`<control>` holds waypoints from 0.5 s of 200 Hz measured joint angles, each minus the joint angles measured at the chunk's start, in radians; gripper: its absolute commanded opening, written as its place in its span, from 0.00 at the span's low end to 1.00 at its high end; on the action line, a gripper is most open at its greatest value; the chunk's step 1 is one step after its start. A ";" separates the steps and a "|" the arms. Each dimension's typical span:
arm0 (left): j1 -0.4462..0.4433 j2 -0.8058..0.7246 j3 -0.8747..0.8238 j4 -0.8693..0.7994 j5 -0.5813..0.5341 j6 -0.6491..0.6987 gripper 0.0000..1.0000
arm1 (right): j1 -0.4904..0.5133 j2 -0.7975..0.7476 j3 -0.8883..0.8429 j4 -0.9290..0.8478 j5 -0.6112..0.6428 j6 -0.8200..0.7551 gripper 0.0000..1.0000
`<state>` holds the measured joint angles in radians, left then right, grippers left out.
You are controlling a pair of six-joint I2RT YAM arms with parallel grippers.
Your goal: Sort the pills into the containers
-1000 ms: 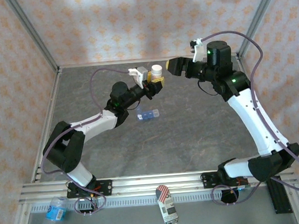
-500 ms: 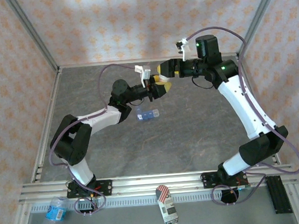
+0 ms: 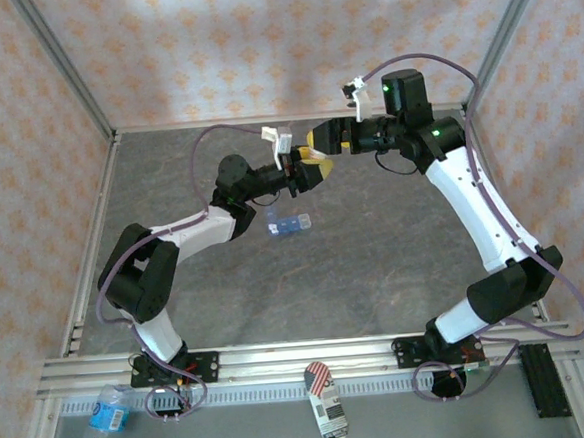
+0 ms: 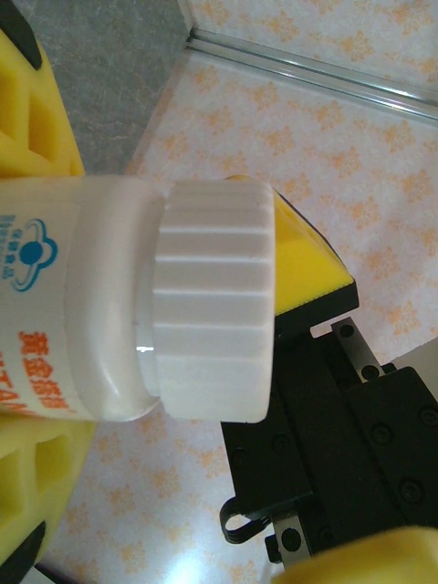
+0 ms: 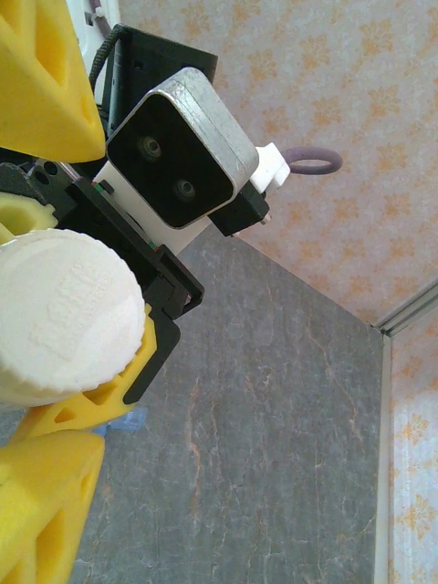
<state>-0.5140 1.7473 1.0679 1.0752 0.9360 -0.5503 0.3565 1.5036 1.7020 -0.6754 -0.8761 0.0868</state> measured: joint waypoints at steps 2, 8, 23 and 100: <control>0.000 0.000 0.000 0.000 0.000 0.000 0.00 | 0.000 0.000 0.000 0.000 0.000 -0.001 0.76; 0.000 0.000 0.000 0.000 0.000 0.000 0.00 | 0.000 0.000 0.000 0.000 0.000 -0.003 0.76; 0.000 0.000 0.001 0.000 0.000 0.000 0.00 | 0.000 0.000 0.000 0.000 0.000 -0.003 0.75; 0.000 0.000 0.003 0.000 0.001 -0.003 0.00 | 0.000 0.001 0.000 0.000 -0.008 -0.007 0.66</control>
<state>-0.5144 1.7473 1.0706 1.0748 0.9367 -0.5529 0.3565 1.5047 1.7020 -0.6750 -0.8841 0.0795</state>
